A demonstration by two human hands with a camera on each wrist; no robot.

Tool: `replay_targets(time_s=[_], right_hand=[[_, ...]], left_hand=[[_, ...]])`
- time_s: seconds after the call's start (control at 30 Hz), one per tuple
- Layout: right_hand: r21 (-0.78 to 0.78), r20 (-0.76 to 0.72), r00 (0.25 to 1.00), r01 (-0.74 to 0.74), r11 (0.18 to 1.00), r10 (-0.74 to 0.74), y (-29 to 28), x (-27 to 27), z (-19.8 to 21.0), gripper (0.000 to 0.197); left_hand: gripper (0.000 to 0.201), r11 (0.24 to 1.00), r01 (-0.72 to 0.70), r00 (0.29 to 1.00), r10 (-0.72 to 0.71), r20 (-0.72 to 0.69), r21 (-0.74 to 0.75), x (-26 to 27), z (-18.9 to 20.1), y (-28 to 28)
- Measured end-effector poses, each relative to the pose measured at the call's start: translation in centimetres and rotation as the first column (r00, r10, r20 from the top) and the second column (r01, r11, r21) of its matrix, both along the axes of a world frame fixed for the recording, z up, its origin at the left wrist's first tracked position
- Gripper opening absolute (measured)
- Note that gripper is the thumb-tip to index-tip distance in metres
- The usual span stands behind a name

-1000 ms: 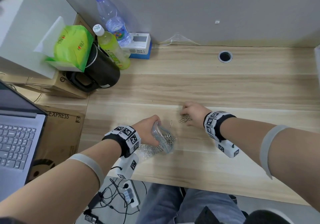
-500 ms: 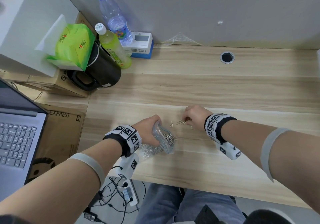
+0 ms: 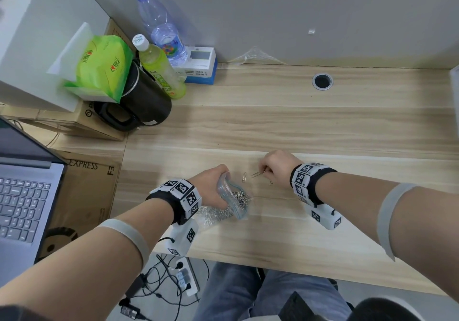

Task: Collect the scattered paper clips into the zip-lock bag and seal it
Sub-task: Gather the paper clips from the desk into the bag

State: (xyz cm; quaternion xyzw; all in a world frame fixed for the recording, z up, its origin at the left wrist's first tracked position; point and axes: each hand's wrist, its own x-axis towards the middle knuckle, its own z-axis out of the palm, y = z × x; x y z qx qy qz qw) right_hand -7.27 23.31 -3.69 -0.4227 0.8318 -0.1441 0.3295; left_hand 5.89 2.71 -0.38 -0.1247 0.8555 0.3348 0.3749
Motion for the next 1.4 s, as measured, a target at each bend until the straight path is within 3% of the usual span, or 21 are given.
replay_targets(time_s=[0.2,0.37,0.53,0.67,0.83,0.97,1.13,1.27,1.4], right_hand=[[-0.088,0.19,0.974,0.139,0.986,-0.121,-1.8,-0.2,1.7,0.015],[-0.119,0.4,0.914,0.123,0.985,-0.066,-4.0,2.1,3.1,0.011],[-0.073,0.467,0.883,0.099,0.992,-0.054,-5.4,5.5,2.8,0.013],[-0.062,0.43,0.902,0.057,0.996,-0.025,-4.7,5.2,2.8,0.019],[-0.085,0.3,0.933,0.235,0.968,-0.2,-3.1,2.0,2.9,0.018],[0.016,0.113,0.988,0.099,0.995,-0.1,-0.7,-1.0,2.1,0.027],[0.105,0.083,0.994,-0.076,0.992,0.068,1.2,-1.3,0.6,0.044],[0.026,0.094,0.99,-0.105,0.994,0.102,1.2,-0.3,0.1,0.036],[0.082,0.096,0.99,-0.113,0.99,0.105,0.8,-0.5,-0.3,0.027]], left_hand=[[0.064,1.0,0.007,1.0,-0.007,-0.005,-0.002,-0.3,0.4,0.1],[0.063,1.0,0.007,1.0,-0.006,-0.024,0.021,-0.5,0.6,0.2],[0.061,0.999,0.024,0.999,-0.023,-0.027,0.036,-0.5,0.8,0.4],[0.064,0.999,0.028,0.999,-0.027,-0.032,0.03,-0.4,0.9,0.1],[0.061,1.0,0.013,1.0,-0.012,-0.022,0.024,-0.1,0.7,-0.1],[0.061,1.0,0.02,1.0,-0.02,-0.017,0.011,-0.1,0.8,-0.1],[0.06,1.0,0.024,1.0,-0.024,-0.016,0.005,0.0,0.6,0.0],[0.061,1.0,0.022,1.0,-0.022,-0.009,-0.005,0.0,0.5,0.0],[0.062,1.0,0.02,1.0,-0.02,0.002,-0.009,-0.1,0.6,0.0]])
